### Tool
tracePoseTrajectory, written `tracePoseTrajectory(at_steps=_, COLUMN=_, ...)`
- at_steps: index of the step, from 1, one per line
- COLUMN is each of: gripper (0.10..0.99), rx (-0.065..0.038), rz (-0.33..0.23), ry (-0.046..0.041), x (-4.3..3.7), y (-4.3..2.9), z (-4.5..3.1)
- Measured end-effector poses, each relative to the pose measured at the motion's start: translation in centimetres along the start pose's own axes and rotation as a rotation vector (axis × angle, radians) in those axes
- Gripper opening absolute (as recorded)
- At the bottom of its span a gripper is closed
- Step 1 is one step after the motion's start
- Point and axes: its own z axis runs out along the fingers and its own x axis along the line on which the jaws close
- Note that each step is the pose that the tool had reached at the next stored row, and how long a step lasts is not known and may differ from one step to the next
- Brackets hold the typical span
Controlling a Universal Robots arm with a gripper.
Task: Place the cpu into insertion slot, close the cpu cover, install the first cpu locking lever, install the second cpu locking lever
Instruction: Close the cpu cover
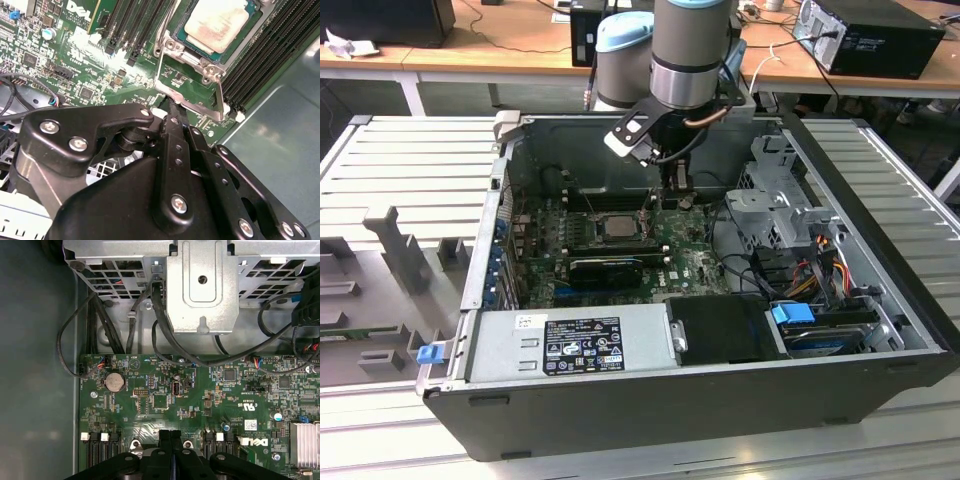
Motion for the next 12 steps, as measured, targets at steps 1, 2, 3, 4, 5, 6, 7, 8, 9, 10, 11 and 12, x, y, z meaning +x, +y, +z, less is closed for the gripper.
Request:
tracePoseTrajectory(at_steps=1, gripper=0.106, rx=0.0, rz=0.0, ry=0.0, x=0.0, y=-0.05, z=0.0)
tracePoseTrajectory(at_steps=2, gripper=0.106, rx=0.0, rz=0.0, ry=0.0, x=0.0, y=-0.08, z=0.0)
tracePoseTrajectory(at_steps=3, gripper=0.106, rx=0.0, rz=0.0, ry=0.0, x=0.0, y=-0.11, z=0.0)
tracePoseTrajectory(at_steps=4, gripper=0.106, rx=0.0, rz=0.0, ry=0.0001, x=0.0, y=-0.16, z=0.0)
tracePoseTrajectory(at_steps=5, gripper=0.106, rx=0.0, rz=0.0, ry=0.0, x=0.0, y=-0.19, z=-0.01)
tracePoseTrajectory(at_steps=6, gripper=0.106, rx=0.0, rz=0.0, ry=0.0, x=0.0, y=-0.25, z=-0.01)
tracePoseTrajectory(at_steps=7, gripper=0.106, rx=0.0, rz=0.0, ry=0.0, x=0.0, y=-0.33, z=-0.01)
tracePoseTrajectory(at_steps=8, gripper=0.106, rx=0.0, rz=0.0, ry=0.0, x=0.0, y=-0.38, z=-0.02)
tracePoseTrajectory(at_steps=9, gripper=0.106, rx=0.0, rz=0.0, ry=0.0, x=0.0, y=-0.4, z=-0.02)
tracePoseTrajectory(at_steps=10, gripper=0.106, rx=0.0, rz=0.0, ry=0.0001, x=0.0, y=-0.43, z=-0.02)
tracePoseTrajectory(at_steps=11, gripper=0.106, rx=0.0, rz=0.0, ry=0.0, x=0.0, y=-0.45, z=-0.02)
tracePoseTrajectory(at_steps=12, gripper=0.106, rx=0.0, rz=0.0, ry=0.0001, x=0.0, y=-0.48, z=-0.02)
